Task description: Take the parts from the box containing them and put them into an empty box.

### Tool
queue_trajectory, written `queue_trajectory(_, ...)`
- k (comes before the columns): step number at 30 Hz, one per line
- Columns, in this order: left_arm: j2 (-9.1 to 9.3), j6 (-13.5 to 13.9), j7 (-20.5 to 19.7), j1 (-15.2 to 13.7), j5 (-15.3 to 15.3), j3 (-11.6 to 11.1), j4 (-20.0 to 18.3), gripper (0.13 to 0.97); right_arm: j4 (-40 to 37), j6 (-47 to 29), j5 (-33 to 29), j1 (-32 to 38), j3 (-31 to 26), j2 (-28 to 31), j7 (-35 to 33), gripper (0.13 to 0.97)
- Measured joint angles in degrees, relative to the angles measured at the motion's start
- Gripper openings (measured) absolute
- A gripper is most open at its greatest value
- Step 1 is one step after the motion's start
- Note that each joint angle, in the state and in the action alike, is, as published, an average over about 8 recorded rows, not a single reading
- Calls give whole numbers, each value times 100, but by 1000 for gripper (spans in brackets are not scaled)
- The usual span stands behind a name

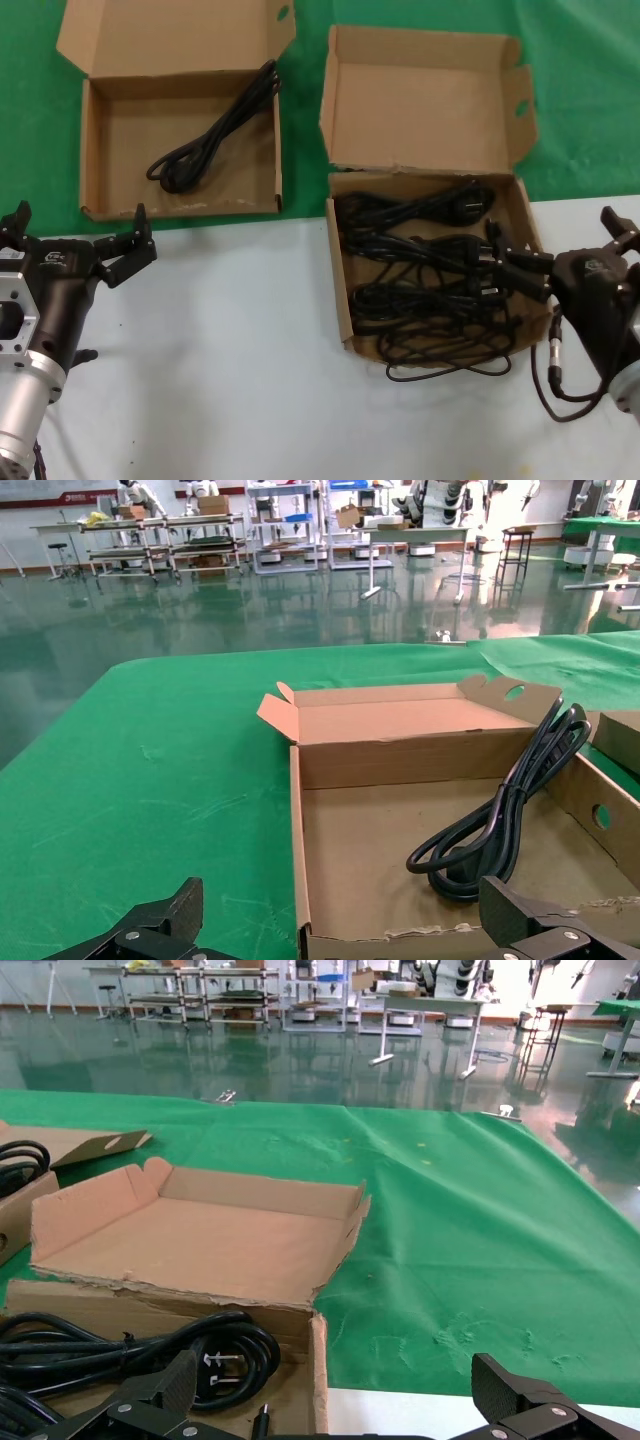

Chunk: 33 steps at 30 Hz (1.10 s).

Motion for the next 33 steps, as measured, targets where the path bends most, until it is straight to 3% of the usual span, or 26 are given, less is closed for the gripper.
queue_trajectory(33, 0, 0, 0, 0, 0, 0, 0, 966, 0, 0, 0, 0, 0, 0, 0, 966)
